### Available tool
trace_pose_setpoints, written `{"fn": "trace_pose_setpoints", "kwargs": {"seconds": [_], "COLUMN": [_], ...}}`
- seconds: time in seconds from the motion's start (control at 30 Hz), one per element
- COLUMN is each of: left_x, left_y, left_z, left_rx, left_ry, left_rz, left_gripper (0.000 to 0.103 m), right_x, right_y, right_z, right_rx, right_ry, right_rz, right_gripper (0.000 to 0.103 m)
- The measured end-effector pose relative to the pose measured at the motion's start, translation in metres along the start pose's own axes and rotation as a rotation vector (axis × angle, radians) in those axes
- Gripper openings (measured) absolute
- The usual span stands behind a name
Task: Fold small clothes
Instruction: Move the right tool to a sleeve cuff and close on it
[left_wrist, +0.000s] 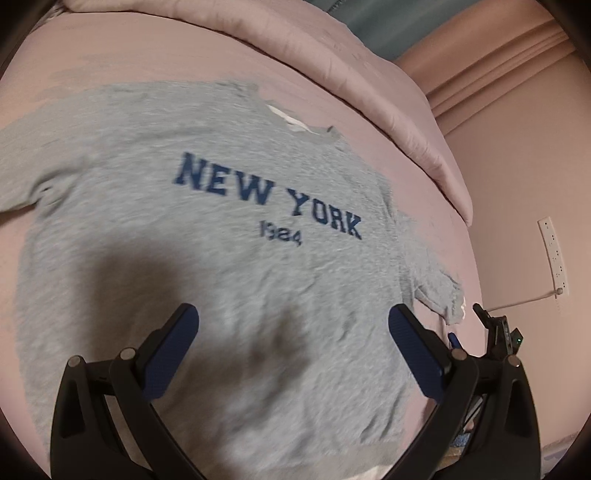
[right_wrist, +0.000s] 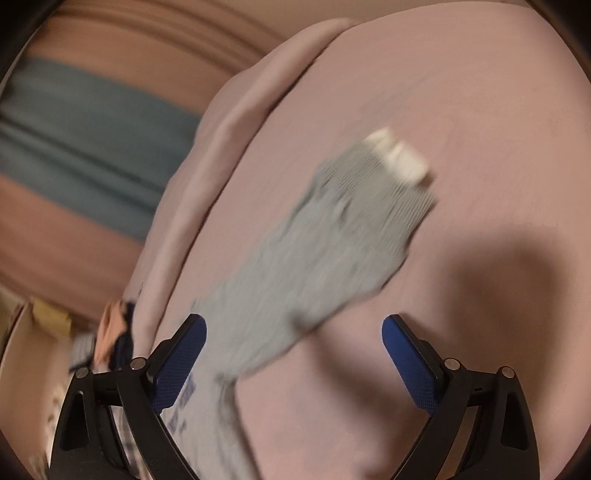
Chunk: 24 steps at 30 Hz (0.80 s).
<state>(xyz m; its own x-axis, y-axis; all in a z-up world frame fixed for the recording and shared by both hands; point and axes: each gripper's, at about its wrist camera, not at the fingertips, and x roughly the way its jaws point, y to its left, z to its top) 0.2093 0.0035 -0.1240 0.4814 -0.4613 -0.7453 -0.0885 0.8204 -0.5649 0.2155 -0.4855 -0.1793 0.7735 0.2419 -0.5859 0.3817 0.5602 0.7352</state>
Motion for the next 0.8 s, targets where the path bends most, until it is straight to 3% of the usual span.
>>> {"fn": "trace_pose_setpoints", "kwargs": {"seconds": [0.2, 0.3, 0.37, 0.47, 0.6, 0.7, 0.8], "left_x": [0.017, 0.025, 0.027, 0.025, 0.021, 0.021, 0.02], "left_y": [-0.005, -0.004, -0.001, 0.003, 0.003, 0.004, 0.002], "left_z": [0.01, 0.016, 0.019, 0.023, 0.024, 0.024, 0.023], "left_rx": [0.004, -0.005, -0.013, -0.041, -0.036, -0.038, -0.035], "left_ry": [0.009, 0.015, 0.019, 0.018, 0.004, 0.008, 0.008], "left_rz": [0.011, 0.067, 0.085, 0.074, 0.085, 0.083, 0.081], "left_gripper": [0.103, 0.103, 0.103, 0.103, 0.103, 0.103, 0.103], "right_x": [0.01, 0.016, 0.017, 0.024, 0.019, 0.01, 0.02], "right_y": [-0.008, -0.007, -0.014, -0.029, -0.029, -0.031, -0.04], "right_z": [0.006, 0.012, 0.02, 0.027, 0.024, 0.02, 0.025], "right_rx": [0.075, 0.089, 0.113, 0.188, 0.202, 0.205, 0.296], "right_ry": [-0.032, -0.039, -0.04, -0.022, 0.018, 0.016, 0.006], "right_rz": [0.022, 0.039, 0.04, 0.045, 0.063, -0.015, 0.046], "right_gripper": [0.093, 0.087, 0.064, 0.04, 0.04, 0.04, 0.047]}}
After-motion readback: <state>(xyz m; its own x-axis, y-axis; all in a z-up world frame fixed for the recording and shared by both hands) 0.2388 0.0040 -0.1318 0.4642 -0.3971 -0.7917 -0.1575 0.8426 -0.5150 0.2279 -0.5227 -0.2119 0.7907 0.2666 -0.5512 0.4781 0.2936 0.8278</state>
